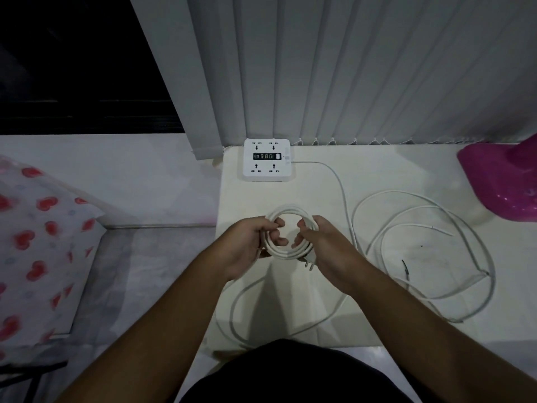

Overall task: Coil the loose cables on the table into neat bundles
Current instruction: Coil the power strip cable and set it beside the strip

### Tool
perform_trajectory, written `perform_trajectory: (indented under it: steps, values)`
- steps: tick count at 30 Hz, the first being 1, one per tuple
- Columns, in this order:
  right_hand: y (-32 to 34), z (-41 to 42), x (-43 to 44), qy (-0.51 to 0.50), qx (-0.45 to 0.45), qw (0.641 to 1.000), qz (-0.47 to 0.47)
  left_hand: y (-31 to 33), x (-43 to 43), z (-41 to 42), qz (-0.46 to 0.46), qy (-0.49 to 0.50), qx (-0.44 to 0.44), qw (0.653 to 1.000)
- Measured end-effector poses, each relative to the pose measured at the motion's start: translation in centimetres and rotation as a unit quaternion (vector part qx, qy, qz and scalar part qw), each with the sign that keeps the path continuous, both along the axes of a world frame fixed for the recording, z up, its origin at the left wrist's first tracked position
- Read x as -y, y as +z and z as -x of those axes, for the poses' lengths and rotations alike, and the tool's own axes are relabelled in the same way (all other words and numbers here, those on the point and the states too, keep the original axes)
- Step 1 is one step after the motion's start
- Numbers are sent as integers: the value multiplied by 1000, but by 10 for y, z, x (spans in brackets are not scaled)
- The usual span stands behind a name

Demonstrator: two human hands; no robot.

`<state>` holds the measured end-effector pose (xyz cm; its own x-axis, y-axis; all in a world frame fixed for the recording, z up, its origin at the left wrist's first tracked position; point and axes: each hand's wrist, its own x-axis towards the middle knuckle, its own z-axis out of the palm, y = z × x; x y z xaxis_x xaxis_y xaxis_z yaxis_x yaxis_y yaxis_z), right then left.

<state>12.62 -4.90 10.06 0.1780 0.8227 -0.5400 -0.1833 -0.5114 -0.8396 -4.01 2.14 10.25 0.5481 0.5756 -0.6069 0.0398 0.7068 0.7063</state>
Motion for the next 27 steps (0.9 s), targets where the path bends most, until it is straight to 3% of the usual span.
perform_trajectory:
  steps: [4,9,13,17,19,23,27]
  values:
    - [-4,7,5,19,18,999,39,1,2,-13,14,96,-11,995]
    - [9,-6,-6,85,123,989,-6,15,-5,-16,-78,41,-93,992]
    - [16,-8,-17,25,-43,998,-27,20,-9,-19,-98,24,-49,994]
    - [19,-10,-17,-88,-158,983,22,11,-9,1,-39,-100,-32,994]
    - [16,-8,-13,-119,-153,981,30,4,-3,4,-21,-89,-11,996]
    - [6,7,-7,-128,-82,987,57,-1,9,-11,24,26,57,998]
    - [3,9,-3,-78,-114,987,85,2,10,-18,19,80,32,996]
